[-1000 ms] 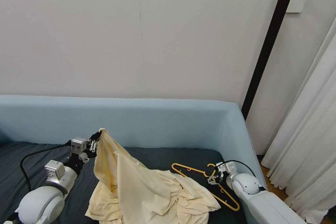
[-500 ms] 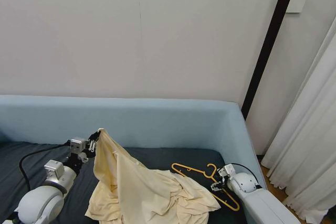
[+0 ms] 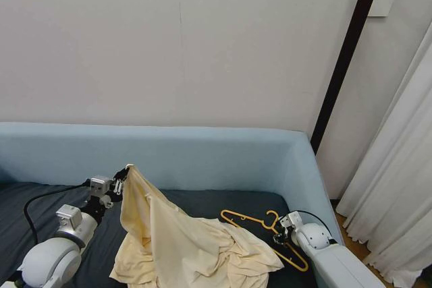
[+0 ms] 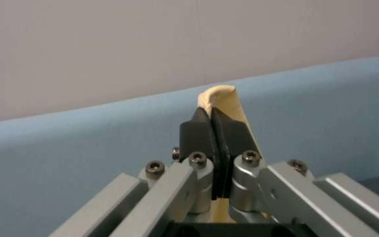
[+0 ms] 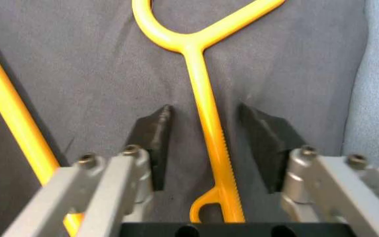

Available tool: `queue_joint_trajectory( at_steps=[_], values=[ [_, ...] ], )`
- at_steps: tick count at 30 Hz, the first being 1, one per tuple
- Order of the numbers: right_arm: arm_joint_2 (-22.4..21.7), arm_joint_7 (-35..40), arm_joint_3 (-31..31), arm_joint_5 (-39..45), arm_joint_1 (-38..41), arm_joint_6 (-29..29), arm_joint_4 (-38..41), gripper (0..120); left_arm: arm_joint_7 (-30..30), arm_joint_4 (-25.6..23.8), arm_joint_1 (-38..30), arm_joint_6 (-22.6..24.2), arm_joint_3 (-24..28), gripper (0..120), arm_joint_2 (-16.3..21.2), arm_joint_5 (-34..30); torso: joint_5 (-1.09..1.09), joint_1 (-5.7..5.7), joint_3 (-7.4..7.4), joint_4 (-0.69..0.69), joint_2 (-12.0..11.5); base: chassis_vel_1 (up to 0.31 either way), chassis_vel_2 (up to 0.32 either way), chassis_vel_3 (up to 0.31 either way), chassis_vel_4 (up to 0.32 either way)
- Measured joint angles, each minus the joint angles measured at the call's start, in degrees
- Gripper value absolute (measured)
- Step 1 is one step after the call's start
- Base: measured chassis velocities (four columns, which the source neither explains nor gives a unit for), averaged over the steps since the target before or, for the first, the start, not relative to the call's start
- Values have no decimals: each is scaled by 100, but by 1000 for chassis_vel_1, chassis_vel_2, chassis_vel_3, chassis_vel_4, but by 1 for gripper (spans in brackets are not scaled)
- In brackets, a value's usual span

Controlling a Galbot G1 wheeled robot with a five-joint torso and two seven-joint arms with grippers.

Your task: Pick up the clothes from the sofa and hang them on the clothes hanger.

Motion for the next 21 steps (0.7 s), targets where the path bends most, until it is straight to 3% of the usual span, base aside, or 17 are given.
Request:
queue_joint_trajectory(
  at_steps=[10,18,21],
  values=[
    [-83,79,-22,-6,-90,-26,211,5,-4,19,-26,-2,20,0,-22,0,0,0,1,-2,0,0,0,0,0],
    [-253,387,-29,363,-216,377,633,4,-13,9,-58,-2,49,0,-23,0,1,0,1,-2,0,0,0,0,0],
    [-444,792,95,1008,-335,985,1366,4,-14,-3,-67,-1,72,0,-19,-1,1,0,1,-1,0,0,0,0,0]
  ],
)
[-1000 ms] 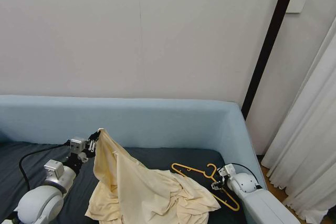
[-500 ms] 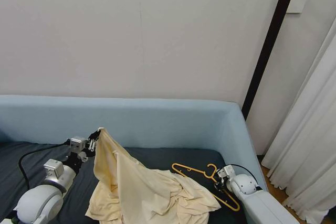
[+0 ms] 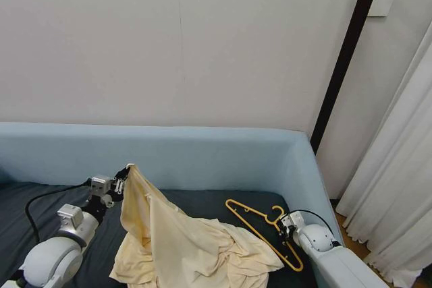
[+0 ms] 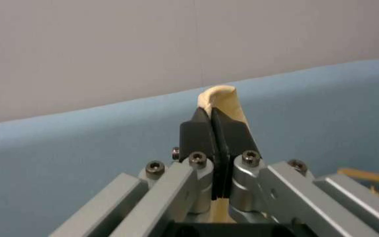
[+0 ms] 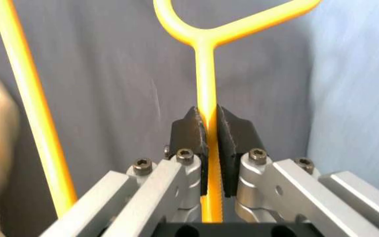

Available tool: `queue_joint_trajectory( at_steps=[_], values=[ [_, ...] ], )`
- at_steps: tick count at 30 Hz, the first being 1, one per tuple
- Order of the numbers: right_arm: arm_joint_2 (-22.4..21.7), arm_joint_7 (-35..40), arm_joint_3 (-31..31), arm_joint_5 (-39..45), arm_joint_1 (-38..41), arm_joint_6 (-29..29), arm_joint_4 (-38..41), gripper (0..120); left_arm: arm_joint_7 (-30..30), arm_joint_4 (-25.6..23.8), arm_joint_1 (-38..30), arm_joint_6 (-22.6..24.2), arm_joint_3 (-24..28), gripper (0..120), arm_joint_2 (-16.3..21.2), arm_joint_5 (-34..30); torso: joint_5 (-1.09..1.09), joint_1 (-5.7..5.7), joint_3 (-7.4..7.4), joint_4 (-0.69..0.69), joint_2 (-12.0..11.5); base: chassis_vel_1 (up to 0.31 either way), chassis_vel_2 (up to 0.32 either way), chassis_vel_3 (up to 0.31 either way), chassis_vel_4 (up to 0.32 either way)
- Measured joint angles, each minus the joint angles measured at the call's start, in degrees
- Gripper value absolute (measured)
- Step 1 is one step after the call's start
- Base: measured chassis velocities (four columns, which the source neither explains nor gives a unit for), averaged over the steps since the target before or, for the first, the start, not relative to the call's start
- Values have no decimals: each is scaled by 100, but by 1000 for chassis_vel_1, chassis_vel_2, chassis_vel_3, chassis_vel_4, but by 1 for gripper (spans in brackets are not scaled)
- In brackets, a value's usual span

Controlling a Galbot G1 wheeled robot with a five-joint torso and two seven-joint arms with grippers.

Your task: Pick up the clothes from the sofa and hang them on the clothes hanger.

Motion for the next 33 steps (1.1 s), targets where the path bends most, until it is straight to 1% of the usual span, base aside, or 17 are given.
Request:
queue_joint_trajectory(
  at_steps=[2,3,5,7,8,10,11,12,13,15,18,19,23,24,28,29,33],
  values=[
    [-131,218,93,211,-59,326,413,4,-1,0,-10,2,24,0,2,-1,-1,0,0,1,0,0,0,0,0],
    [-131,218,93,211,-59,326,413,4,-1,0,-10,2,24,0,2,-1,-1,0,0,1,0,0,0,0,0],
    [-347,399,241,294,-179,975,977,4,-1,-8,-37,13,56,0,0,-3,-2,0,0,0,0,0,0,0,0],
    [-519,437,336,273,-347,1386,1411,4,-1,-19,-64,16,78,0,-2,-12,0,0,0,0,0,0,0,0,0],
    [-519,437,336,273,-347,1386,1411,4,-1,-19,-64,16,78,0,-2,-12,0,0,0,0,0,0,0,0,0],
    [-774,440,401,241,-689,1862,2046,4,2,-20,-69,8,80,0,-2,-32,-2,0,-1,-4,0,0,0,0,0],
    [-841,435,384,227,-792,2014,2220,4,4,-35,-30,-17,42,0,-12,-35,-1,0,-1,-4,0,0,0,0,0],
    [-916,423,360,174,-917,2188,2417,4,3,-55,7,-50,2,0,-29,-41,0,0,-1,-1,0,0,0,0,0],
    [-916,423,360,174,-917,2188,2417,4,3,-55,7,-50,2,0,-29,-41,0,0,-1,-1,0,0,0,0,0],
    [-1054,344,360,-69,-1181,2489,2747,4,-17,-96,25,-93,-31,0,-54,-91,-1,0,0,1,0,0,0,0,0],
    [-1195,236,420,-668,-1554,2856,3203,4,-59,-216,51,-93,-87,0,-53,-134,-1,0,-1,-2,1,0,0,0,0],
    [-1195,236,420,-668,-1554,2856,3203,4,-59,-216,51,-93,-87,0,-53,-134,-1,0,-1,-2,1,0,0,0,0],
    [-1089,232,376,-1688,-1890,3194,3368,4,-147,-361,76,0,-107,0,-81,-197,-1,0,-1,-1,0,0,0,0,0],
    [-1089,232,376,-1688,-1890,3194,3368,4,-147,-361,76,0,-107,0,-81,-197,-1,0,-1,-1,0,0,0,0,0],
    [-874,397,133,-2486,-2031,3215,3340,4,-187,-488,134,68,-109,0,-70,-217,-1,0,-1,0,0,0,0,0,0],
    [-874,397,133,-2486,-2031,3215,3340,4,-187,-488,134,68,-109,0,-70,-217,-1,0,-1,0,0,0,0,0,0],
    [-722,657,-248,-3171,-2077,3111,3249,4,-213,-560,198,86,-168,0,-20,-286,-1,0,-1,0,0,0,0,0,0]
  ],
)
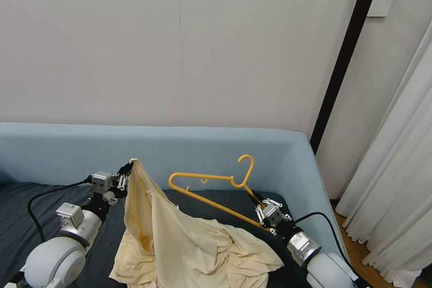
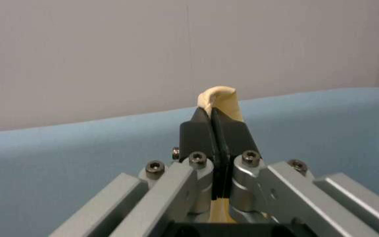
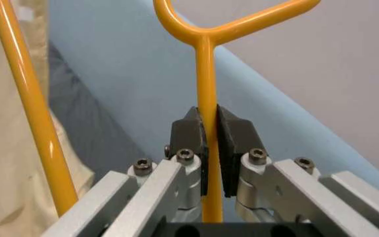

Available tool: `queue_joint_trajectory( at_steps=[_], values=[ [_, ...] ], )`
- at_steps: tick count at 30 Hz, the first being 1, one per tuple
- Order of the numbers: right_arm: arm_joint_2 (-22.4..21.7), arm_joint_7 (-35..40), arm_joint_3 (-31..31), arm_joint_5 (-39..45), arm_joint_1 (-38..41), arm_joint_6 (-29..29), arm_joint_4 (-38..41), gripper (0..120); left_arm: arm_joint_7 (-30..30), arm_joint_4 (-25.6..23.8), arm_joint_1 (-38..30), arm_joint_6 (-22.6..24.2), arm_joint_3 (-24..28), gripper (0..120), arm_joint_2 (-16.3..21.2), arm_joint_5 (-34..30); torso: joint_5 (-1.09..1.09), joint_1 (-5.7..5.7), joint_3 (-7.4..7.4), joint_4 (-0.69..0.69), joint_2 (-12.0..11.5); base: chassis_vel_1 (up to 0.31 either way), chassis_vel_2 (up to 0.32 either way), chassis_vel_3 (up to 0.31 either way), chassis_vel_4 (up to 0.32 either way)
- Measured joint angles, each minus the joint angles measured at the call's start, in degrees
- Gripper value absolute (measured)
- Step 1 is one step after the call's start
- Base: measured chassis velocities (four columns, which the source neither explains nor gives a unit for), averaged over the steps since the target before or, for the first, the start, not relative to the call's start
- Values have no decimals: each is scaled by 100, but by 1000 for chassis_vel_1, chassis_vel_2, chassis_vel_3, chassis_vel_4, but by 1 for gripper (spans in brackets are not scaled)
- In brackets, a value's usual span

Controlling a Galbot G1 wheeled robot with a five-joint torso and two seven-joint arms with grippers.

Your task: Pick up the clothes from the sofa and hang them on the clothes hanger.

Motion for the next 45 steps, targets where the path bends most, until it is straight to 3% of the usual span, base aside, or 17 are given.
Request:
queue_joint_trajectory(
  at_steps=[7,11,17,22,40,45],
  values=[
    [136,421,-646,-631,71,-295,-33,4,-33,-55,33,11,-3,0,0,-103,0,0,0,-1,0,0,0,0,0],
    [314,1100,-1293,-740,404,-1003,-162,4,-36,-83,15,25,32,0,-21,-108,-1,0,1,0,0,0,0,0,0],
    [544,1831,-1716,-743,737,-1748,-333,4,-37,-186,13,51,68,0,-51,-112,0,0,1,0,0,0,0,0,0],
    [628,2009,-1837,-829,852,-2088,-358,4,-39,-282,37,80,106,0,-70,-104,0,0,1,-1,0,0,0,0,0],
    [644,2056,-2070,-1507,1002,-2105,-10,4,-43,-264,98,94,205,0,-108,32,0,0,1,0,0,0,0,0,0],
    [741,2146,-2249,-1483,1304,-2551,-227,4,-62,-442,187,124,229,0,-163,57,0,0,1,-1,0,0,0,0,0]
  ],
)
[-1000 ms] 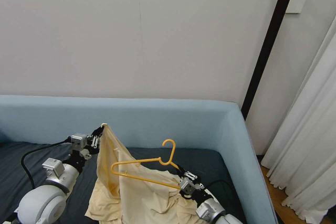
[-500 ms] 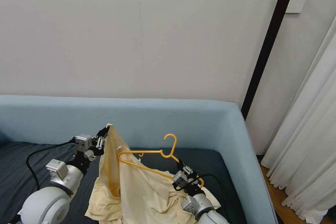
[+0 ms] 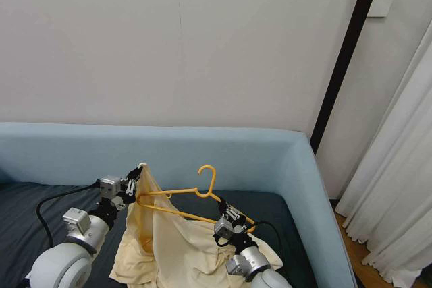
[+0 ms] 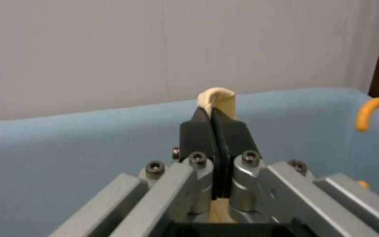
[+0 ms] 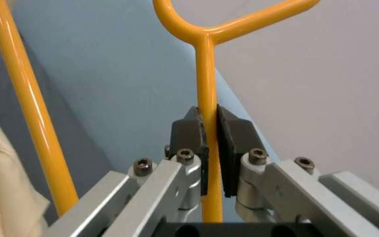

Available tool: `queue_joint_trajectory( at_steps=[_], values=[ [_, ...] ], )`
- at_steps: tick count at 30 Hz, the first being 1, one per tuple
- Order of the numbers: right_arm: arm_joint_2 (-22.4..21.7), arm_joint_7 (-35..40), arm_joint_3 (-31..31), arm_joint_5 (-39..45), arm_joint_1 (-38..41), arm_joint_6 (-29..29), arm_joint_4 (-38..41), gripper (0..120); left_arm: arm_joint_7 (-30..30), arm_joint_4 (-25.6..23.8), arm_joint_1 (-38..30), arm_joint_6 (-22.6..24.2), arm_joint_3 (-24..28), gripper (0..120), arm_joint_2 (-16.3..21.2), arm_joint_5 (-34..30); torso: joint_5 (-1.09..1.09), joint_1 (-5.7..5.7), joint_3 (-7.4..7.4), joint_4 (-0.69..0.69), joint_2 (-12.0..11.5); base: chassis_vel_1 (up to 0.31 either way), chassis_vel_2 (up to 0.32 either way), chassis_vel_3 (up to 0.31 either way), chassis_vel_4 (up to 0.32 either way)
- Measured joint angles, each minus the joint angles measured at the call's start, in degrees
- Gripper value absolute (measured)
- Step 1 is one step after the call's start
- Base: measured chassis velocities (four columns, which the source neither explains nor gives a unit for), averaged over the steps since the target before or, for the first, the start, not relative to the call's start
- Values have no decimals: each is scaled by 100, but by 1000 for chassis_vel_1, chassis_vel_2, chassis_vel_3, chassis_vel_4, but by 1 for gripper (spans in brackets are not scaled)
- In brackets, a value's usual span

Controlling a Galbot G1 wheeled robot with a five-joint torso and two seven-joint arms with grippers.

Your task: Pick up the clothes from the sofa and hang them on the clothes hanger.

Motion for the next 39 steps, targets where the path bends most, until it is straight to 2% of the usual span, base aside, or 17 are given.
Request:
queue_joint_trajectory(
  at_steps=[8,15,18,23,30,35,39],
  values=[
    [180,289,-234,843,476,-357,-159,4,-3,-210,222,10,137,0,-201,233,0,0,0,1,0,0,0,0,0],
    [283,392,-524,912,578,-131,-172,4,-5,-187,217,5,370,0,-453,453,0,0,0,0,0,0,0,0,0],
    [385,422,-626,694,587,-108,-287,4,-5,-180,217,24,467,0,-523,580,0,0,0,1,0,0,0,0,0],
    [444,418,-598,661,651,-87,-382,4,25,-198,323,26,489,0,-521,706,0,0,0,0,0,0,0,0,0],
    [563,480,-580,764,764,357,-503,4,40,-149,397,-30,607,0,-596,928,0,0,0,1,0,0,0,0,0],
    [596,538,-416,738,762,338,-575,4,64,-153,512,-89,644,0,-640,1043,0,0,0,0,0,0,0,0,0],
    [531,564,-51,738,639,329,-516,4,77,-132,631,-230,569,0,-640,1142,0,0,0,0,0,0,0,0,0]
  ],
)
